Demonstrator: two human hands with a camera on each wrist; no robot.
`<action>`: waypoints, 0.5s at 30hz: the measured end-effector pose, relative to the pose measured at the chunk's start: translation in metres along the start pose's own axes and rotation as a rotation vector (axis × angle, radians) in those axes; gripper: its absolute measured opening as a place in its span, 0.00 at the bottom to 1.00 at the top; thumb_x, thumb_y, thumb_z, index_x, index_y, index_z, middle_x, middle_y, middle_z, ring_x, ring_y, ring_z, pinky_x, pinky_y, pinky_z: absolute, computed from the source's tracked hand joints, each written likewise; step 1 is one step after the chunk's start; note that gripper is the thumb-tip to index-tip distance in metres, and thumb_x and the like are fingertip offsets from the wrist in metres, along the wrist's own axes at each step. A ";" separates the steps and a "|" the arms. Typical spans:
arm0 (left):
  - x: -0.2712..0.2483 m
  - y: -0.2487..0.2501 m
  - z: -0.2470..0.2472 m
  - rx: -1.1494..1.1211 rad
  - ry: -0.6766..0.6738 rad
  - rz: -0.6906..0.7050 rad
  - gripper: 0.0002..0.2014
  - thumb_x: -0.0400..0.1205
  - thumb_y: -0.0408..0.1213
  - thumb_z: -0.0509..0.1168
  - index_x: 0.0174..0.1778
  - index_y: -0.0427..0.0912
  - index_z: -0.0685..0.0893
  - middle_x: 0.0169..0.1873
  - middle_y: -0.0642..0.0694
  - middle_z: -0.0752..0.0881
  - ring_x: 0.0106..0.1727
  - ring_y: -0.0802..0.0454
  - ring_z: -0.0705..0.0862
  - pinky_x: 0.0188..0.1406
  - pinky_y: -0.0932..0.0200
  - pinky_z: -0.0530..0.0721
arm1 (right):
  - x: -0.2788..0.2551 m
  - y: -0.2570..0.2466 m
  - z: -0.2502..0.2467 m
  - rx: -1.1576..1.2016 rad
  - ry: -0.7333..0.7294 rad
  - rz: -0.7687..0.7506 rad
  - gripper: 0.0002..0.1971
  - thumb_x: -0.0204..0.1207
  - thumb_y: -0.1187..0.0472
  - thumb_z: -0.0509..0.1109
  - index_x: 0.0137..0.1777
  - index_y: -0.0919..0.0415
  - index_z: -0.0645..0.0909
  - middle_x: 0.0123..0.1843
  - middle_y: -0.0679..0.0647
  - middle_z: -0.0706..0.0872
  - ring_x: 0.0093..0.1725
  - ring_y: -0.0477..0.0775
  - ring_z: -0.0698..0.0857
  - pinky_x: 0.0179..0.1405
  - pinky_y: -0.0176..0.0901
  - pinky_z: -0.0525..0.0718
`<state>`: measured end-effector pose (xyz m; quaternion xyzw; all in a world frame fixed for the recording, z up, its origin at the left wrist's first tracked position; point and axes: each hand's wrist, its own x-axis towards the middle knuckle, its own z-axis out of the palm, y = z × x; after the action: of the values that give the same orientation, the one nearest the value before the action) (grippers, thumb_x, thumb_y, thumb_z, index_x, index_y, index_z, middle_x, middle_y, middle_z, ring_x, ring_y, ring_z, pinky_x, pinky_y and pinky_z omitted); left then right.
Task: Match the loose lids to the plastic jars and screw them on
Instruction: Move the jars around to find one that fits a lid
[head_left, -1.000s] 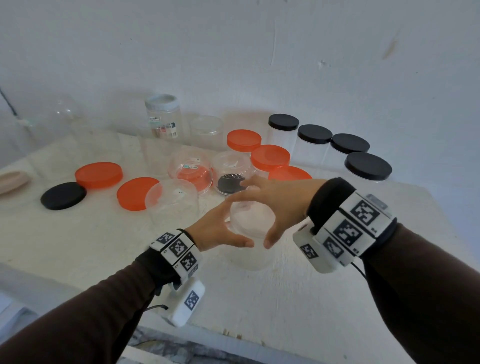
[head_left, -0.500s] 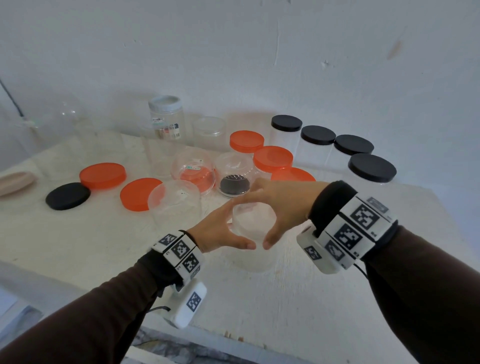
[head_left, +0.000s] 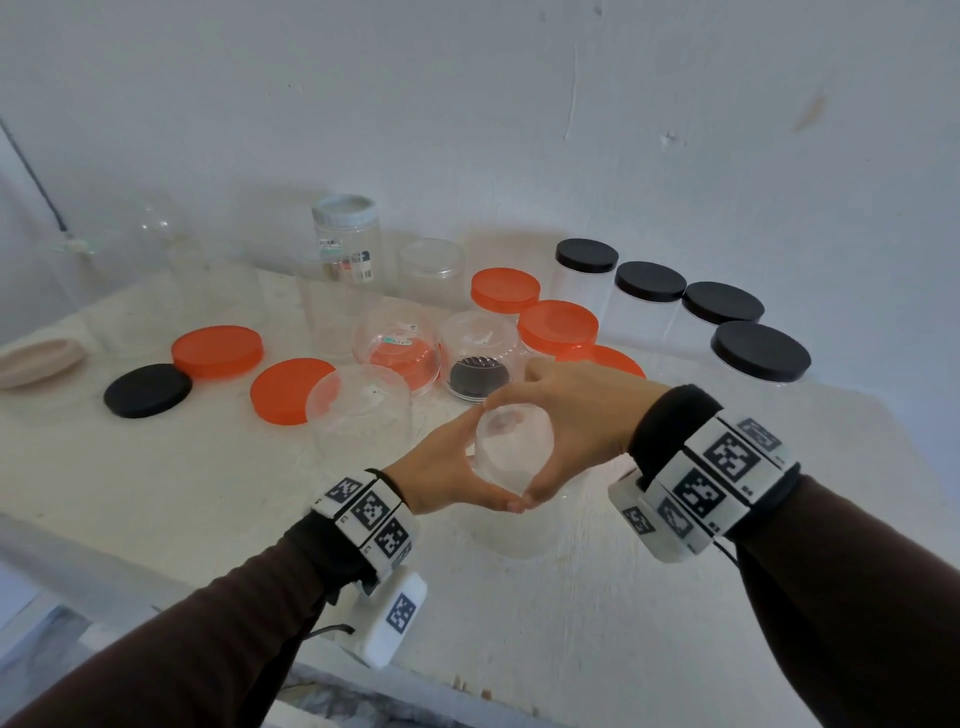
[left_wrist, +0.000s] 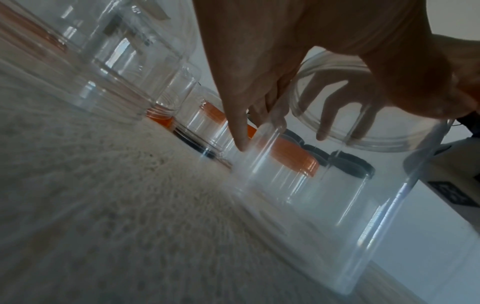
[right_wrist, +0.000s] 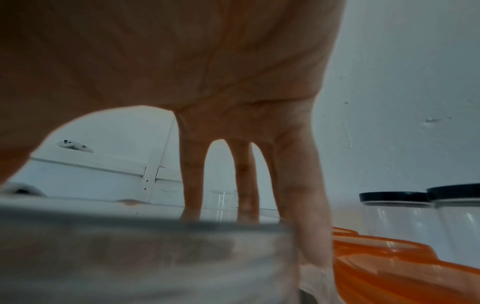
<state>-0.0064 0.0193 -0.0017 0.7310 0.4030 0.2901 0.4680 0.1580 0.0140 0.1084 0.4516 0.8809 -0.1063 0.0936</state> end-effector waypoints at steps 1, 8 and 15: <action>0.000 0.002 0.000 0.007 -0.003 0.002 0.50 0.53 0.52 0.80 0.73 0.59 0.66 0.65 0.61 0.77 0.67 0.66 0.74 0.67 0.61 0.73 | 0.000 0.000 0.001 -0.002 -0.002 0.004 0.43 0.58 0.37 0.78 0.74 0.39 0.65 0.53 0.42 0.68 0.50 0.42 0.69 0.38 0.29 0.64; -0.008 0.012 -0.010 -0.062 0.042 0.047 0.44 0.60 0.46 0.81 0.71 0.61 0.67 0.66 0.63 0.76 0.67 0.70 0.73 0.62 0.69 0.74 | -0.003 0.003 -0.006 0.068 0.026 0.016 0.43 0.58 0.36 0.77 0.74 0.34 0.61 0.59 0.43 0.70 0.56 0.45 0.73 0.54 0.40 0.76; -0.017 0.038 -0.079 -0.152 0.272 0.199 0.27 0.69 0.49 0.72 0.64 0.48 0.78 0.60 0.53 0.84 0.62 0.61 0.82 0.58 0.66 0.80 | -0.002 0.012 -0.046 0.118 0.321 0.033 0.47 0.55 0.37 0.78 0.75 0.32 0.58 0.62 0.40 0.64 0.57 0.45 0.74 0.55 0.42 0.76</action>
<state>-0.0659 0.0315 0.0628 0.6840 0.3651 0.4608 0.4319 0.1659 0.0324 0.1521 0.4819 0.8692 -0.0827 -0.0731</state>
